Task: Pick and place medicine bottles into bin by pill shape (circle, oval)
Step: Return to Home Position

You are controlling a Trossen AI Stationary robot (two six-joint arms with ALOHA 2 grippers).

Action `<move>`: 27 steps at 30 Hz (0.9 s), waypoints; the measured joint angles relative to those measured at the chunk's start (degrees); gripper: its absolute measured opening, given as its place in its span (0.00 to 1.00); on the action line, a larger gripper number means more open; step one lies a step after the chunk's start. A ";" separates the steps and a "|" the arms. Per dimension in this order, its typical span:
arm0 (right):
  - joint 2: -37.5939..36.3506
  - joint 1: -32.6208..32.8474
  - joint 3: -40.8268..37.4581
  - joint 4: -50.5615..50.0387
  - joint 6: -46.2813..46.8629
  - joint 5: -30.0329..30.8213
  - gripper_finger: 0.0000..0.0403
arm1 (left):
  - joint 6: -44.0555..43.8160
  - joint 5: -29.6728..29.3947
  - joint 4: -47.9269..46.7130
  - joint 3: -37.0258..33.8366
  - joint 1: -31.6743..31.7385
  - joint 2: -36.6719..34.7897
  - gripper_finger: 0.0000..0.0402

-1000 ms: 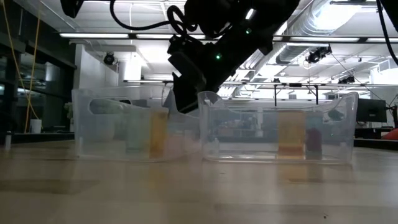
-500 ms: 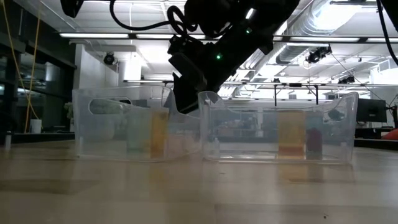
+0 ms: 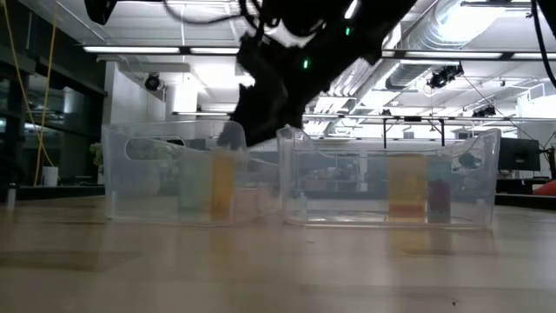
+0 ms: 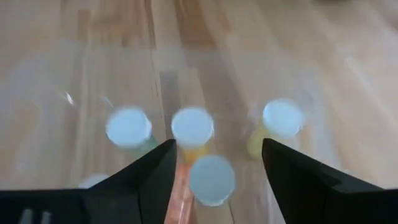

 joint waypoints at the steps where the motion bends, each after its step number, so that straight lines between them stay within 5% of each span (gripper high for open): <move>1: -1.05 -0.12 0.00 -0.31 -0.11 0.04 0.58 | -0.01 0.00 -0.02 0.00 0.00 0.00 0.00; 11: -20.87 -2.37 0.00 -16.87 -1.29 -0.03 0.58 | 0.44 0.13 0.98 0.00 0.02 0.00 0.00; 16: -32.09 -2.12 -0.07 -27.57 -0.54 1.64 0.53 | 6.72 5.29 7.21 0.00 2.26 0.26 0.00; 20: -39.04 -0.88 -0.09 -30.86 -0.20 4.09 0.40 | 11.97 13.41 12.64 0.02 6.84 0.66 0.00; 27: -46.00 -0.64 -0.62 -33.13 -1.26 1.37 0.03 | 16.70 30.13 15.32 0.00 17.55 -0.25 0.00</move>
